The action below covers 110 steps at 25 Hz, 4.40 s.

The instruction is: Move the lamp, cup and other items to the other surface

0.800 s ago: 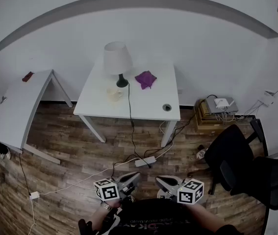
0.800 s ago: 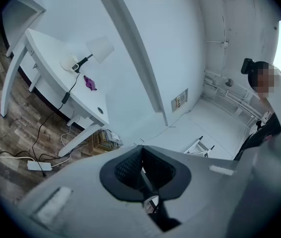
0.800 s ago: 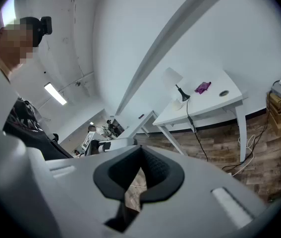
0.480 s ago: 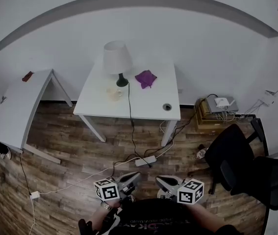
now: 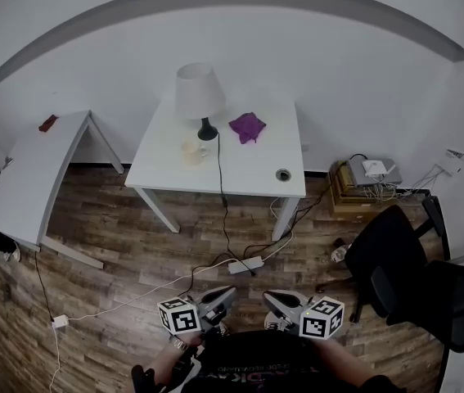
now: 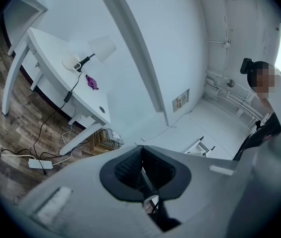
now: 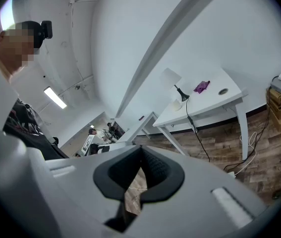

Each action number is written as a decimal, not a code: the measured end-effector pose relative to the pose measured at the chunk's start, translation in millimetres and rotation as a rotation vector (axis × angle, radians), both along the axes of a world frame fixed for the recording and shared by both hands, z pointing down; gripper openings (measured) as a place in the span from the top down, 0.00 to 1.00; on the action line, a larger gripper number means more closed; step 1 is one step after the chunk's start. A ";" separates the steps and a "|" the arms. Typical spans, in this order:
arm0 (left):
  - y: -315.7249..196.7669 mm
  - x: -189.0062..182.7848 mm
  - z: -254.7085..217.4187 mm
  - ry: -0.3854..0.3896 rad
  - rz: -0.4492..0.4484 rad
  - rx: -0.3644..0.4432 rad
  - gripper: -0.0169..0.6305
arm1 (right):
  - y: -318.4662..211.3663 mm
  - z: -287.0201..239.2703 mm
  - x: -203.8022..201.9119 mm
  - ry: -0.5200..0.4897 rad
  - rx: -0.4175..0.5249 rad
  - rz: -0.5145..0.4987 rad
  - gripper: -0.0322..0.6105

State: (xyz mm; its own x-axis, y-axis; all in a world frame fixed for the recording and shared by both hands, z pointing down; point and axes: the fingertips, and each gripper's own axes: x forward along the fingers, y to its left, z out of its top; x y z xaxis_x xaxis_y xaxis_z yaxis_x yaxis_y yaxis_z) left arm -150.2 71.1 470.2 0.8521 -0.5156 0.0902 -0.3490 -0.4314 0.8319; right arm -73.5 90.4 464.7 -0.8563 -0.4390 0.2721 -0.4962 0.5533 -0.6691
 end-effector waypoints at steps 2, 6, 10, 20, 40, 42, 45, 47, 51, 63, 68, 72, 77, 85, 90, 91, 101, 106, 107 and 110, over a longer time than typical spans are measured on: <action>1.7 -5.5 1.6 0.005 -0.009 -0.001 0.98 | -2.1 0.6 -0.1 -0.010 -0.009 0.016 0.94; 1.9 -19.2 1.5 0.012 -0.030 -0.003 0.98 | -5.1 -0.1 -6.8 -0.024 -0.021 0.022 0.94; 2.5 -28.6 1.0 0.015 -0.035 -0.005 0.98 | -7.5 -1.7 -16.1 -0.019 -0.014 0.015 0.94; 3.1 -56.6 0.1 0.031 -0.038 -0.016 0.98 | -7.6 -1.2 -45.0 -0.026 -0.019 0.009 0.94; 11.0 -135.5 8.9 0.048 -0.045 -0.026 0.98 | -6.5 3.6 -122.2 -0.043 -0.007 0.035 0.94; 11.8 -145.2 10.5 0.051 -0.054 -0.027 0.98 | -7.2 5.1 -129.5 -0.052 -0.015 0.038 0.93; 12.2 -157.7 8.5 0.051 -0.072 -0.032 0.98 | -11.2 3.4 -138.7 -0.051 -0.013 0.032 0.93; 11.4 -165.3 9.6 0.060 -0.088 -0.028 0.98 | -15.0 2.0 -145.5 -0.046 -0.008 0.020 0.93; 9.2 -179.7 8.0 0.059 -0.125 -0.030 0.98 | -24.4 1.0 -158.6 -0.044 -0.008 -0.004 0.92; -11.3 -221.7 6.6 0.052 -0.323 -0.027 0.98 | -93.7 -2.2 -186.6 -0.043 0.008 -0.104 0.87; -33.0 -225.4 5.2 0.037 -0.389 -0.039 0.98 | -139.1 -6.8 -191.1 -0.037 0.023 -0.146 0.86; -53.7 -218.9 6.5 0.033 -0.429 -0.043 0.98 | -170.5 -3.4 -182.7 -0.025 0.019 -0.168 0.86; -81.7 -199.3 9.6 0.029 -0.451 -0.055 0.98 | -209.7 1.3 -168.5 -0.009 0.015 -0.193 0.84; -118.1 -175.5 18.3 0.015 -0.521 -0.076 0.98 | -266.1 19.0 -146.5 0.012 -0.005 -0.239 0.84; -131.2 -163.2 25.7 0.006 -0.574 -0.107 0.98 | -299.2 31.7 -140.1 0.039 0.001 -0.282 0.84; -132.8 -161.9 27.8 0.006 -0.588 -0.114 0.98 | -306.5 34.1 -139.3 0.044 0.002 -0.290 0.84; -131.8 -162.1 37.7 -0.002 -0.717 -0.156 0.98 | -373.9 50.8 -145.8 0.125 0.077 -0.329 0.82; -127.4 -163.9 39.5 -0.012 -0.753 -0.172 0.98 | -441.9 66.6 -157.0 0.400 0.358 -0.398 0.80; -125.9 -164.3 40.4 -0.012 -0.760 -0.177 0.98 | -457.2 71.8 -162.0 0.463 0.416 -0.420 0.79; -123.3 -162.0 42.8 -0.005 -0.775 -0.191 0.98 | -499.8 84.0 -179.8 0.588 0.522 -0.468 0.77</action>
